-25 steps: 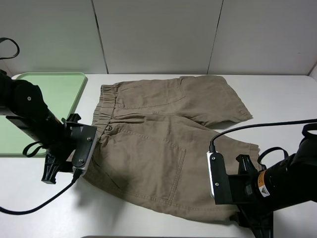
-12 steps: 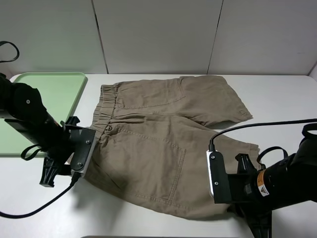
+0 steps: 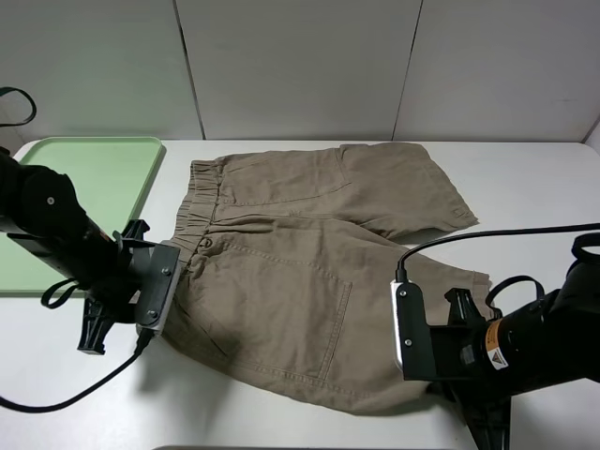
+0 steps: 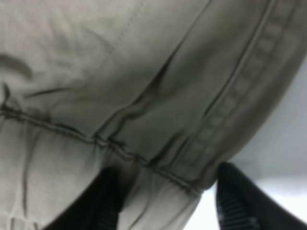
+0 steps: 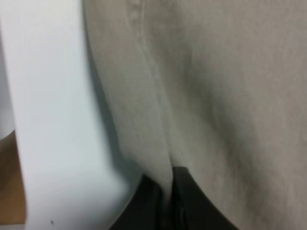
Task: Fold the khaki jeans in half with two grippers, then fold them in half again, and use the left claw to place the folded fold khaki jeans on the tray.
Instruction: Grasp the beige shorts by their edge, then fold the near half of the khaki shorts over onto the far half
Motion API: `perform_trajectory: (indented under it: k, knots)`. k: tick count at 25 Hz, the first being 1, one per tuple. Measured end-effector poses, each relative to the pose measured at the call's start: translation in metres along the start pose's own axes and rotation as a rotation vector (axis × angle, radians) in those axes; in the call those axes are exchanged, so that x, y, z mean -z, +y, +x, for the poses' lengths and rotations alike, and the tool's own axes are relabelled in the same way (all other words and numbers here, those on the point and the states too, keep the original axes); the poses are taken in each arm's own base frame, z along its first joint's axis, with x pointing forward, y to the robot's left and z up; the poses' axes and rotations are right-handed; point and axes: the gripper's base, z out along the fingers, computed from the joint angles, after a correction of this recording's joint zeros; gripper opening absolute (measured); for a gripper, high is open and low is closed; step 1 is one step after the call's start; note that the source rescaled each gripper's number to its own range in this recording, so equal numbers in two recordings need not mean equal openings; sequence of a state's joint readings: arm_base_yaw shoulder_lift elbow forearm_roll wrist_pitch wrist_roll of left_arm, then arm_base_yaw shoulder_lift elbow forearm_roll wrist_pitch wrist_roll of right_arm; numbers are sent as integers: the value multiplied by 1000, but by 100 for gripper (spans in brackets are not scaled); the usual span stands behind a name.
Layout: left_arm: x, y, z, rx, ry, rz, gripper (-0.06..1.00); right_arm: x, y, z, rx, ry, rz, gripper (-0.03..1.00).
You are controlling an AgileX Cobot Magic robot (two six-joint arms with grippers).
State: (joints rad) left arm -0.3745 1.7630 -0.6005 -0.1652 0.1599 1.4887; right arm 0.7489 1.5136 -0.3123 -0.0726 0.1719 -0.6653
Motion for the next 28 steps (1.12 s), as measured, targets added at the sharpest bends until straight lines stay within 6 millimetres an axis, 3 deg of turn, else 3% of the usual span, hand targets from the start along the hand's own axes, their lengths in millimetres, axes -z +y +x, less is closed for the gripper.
perform_trajectory:
  k: [9,18,28]
  knots:
    - [-15,3,-10,-14,-3,-38,22,0,-1,-2,-2,-19,15,6]
    - [-14,7,-12,56,-18,-90,21,0,-2,-3,-2,-35,27,6]
    - [14,10,-16,167,-64,-165,18,3,-10,-11,-143,-52,38,6]
